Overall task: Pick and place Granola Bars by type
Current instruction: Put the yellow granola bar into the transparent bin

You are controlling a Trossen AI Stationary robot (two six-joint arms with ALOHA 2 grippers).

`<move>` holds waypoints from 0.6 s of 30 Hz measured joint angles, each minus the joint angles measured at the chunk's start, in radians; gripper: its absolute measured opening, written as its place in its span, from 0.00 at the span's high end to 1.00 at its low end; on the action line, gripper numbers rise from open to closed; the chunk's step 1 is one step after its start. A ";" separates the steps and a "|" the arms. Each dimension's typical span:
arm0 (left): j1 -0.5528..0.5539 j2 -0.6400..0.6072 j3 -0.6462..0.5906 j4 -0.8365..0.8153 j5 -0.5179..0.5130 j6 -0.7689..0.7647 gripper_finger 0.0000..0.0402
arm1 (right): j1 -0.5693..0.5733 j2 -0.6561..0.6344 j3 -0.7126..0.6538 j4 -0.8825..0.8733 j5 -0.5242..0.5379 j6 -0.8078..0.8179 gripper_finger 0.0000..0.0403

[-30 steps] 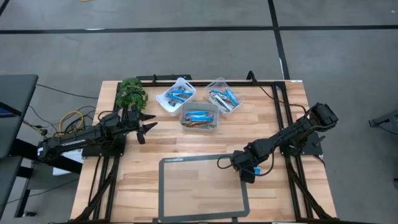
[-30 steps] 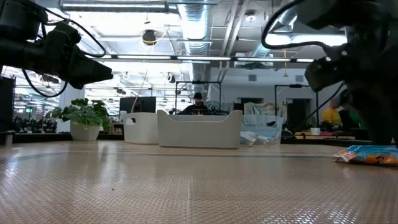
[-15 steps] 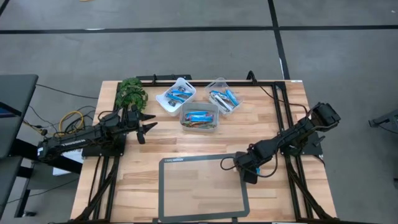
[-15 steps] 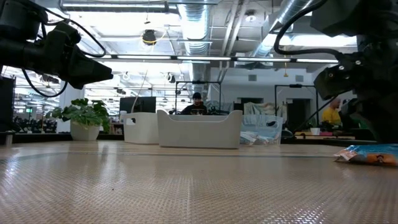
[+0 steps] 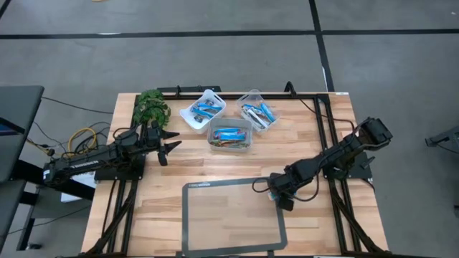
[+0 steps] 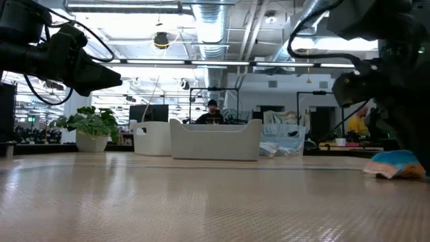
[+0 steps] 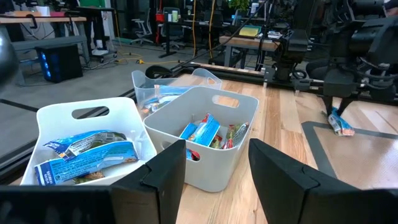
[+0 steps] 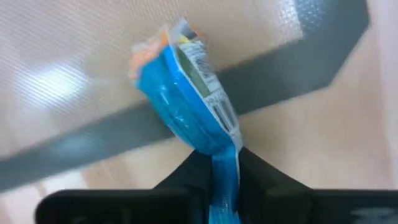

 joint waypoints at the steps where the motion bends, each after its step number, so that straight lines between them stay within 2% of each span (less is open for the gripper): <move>1: 0.000 0.000 0.000 0.000 0.000 0.000 0.58 | -0.006 -0.006 -0.001 0.031 0.000 0.005 0.91; 9: 0.000 0.000 0.000 0.000 0.000 0.000 0.58 | -0.068 -0.064 0.003 0.341 0.006 0.019 0.95; 15: 0.000 0.000 0.000 0.000 0.000 0.000 0.58 | -0.147 -0.068 0.004 0.565 0.011 -0.054 0.94; 18: 0.000 0.000 0.000 0.000 0.000 0.000 0.58 | -0.182 -0.068 0.004 0.607 0.012 -0.060 0.94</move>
